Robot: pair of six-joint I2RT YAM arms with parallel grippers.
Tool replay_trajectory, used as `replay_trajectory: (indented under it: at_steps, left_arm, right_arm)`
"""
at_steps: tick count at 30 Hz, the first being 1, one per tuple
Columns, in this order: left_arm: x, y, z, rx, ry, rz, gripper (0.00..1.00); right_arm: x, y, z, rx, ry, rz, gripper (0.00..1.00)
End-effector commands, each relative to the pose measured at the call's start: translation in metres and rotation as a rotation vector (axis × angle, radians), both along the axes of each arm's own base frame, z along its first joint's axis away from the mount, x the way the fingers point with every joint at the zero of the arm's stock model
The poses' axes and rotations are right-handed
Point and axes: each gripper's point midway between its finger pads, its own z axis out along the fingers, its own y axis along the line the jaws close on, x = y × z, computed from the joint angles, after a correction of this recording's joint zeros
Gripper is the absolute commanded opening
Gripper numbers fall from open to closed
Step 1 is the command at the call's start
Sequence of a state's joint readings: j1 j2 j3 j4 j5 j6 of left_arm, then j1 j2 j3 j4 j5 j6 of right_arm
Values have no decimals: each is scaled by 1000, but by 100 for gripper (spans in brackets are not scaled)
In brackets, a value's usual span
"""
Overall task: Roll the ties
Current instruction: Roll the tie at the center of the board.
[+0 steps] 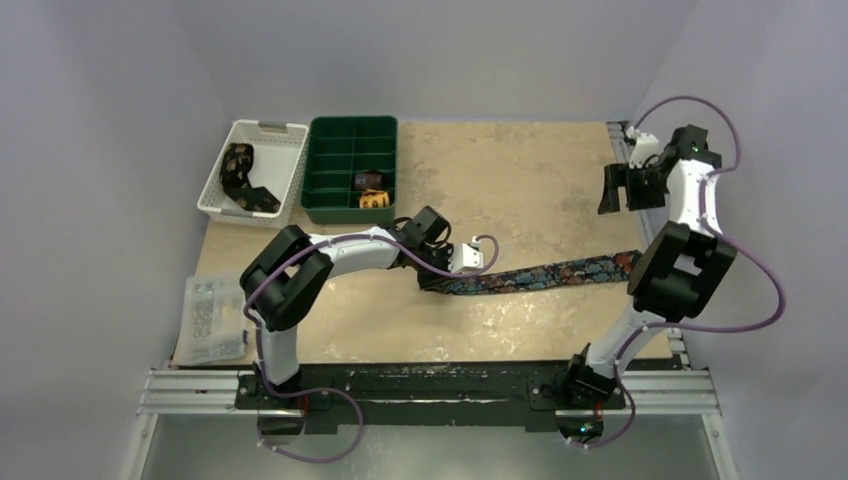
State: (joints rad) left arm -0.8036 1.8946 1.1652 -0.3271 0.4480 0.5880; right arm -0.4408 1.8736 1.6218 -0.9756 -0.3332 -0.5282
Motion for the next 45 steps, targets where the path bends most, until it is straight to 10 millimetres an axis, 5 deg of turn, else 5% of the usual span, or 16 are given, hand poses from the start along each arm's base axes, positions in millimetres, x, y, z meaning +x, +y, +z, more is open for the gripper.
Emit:
replay_trajectory:
  at_steps: [1,2,4,7,11,21,25,36,45]
  left_arm:
    - [-15,34,-43,162,65,10,8]
    - [-15,34,-44,162,66,10,8]
    - [-16,35,-46,163,66,14,8]
    - [-17,36,-48,166,68,20,9]
    - [-16,40,-54,169,89,49,9]
    - [-15,41,-59,168,94,55,10]
    - [-18,43,-58,167,97,47,10]
    - [-19,40,-56,157,110,45,11]
    - [-19,40,-56,152,111,48,11]
  right_arm:
    - [20,44,104,159,-342,47,87]
    - [27,47,118,206,-402,-36,97]
    - [44,53,126,336,-482,-183,99]
    - [40,84,101,508,-382,-42,95]
    - [6,153,43,701,-121,47,79]
    - [-55,305,0,955,49,138,60]
    - [-66,345,-5,974,33,188,48]
    - [-89,391,-33,956,56,268,43]
    - [-95,393,-55,912,65,280,52]
